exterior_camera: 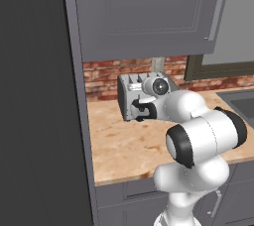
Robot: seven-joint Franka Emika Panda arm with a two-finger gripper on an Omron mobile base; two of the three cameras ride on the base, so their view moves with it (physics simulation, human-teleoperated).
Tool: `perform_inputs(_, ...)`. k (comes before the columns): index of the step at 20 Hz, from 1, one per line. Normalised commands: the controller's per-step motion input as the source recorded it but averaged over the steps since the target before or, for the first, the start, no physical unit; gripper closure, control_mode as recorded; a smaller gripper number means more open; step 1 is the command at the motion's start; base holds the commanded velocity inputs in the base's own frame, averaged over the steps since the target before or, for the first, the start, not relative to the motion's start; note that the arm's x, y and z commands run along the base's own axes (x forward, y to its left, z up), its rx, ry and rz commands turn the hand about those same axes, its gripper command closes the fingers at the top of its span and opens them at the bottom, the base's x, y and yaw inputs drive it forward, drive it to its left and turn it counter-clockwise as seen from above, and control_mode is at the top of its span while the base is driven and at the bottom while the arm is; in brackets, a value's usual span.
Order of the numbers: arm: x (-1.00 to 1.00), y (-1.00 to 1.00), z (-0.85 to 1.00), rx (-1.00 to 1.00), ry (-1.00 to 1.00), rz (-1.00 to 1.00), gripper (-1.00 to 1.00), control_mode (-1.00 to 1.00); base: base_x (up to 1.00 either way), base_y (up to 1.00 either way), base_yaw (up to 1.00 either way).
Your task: Start the toaster. Once the lever pops up, take the bread to the plate on the dining counter.
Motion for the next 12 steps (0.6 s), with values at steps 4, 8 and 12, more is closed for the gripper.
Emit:
perform_inputs(4, 0.00, 0.00, 0.00, 0.00, 0.00, 0.00, -1.00, -1.00, 0.00, 0.00, 0.00)
perform_inputs(8, 0.00, 0.00, 0.00, 0.00, 0.00, 0.00, -1.00, -1.00, 0.00, 0.00, 0.00)
perform_inputs(12, 0.00, 0.00, 0.00, 0.00, 0.00, 0.00, -1.00, -1.00, 0.00, 0.00, 0.00)
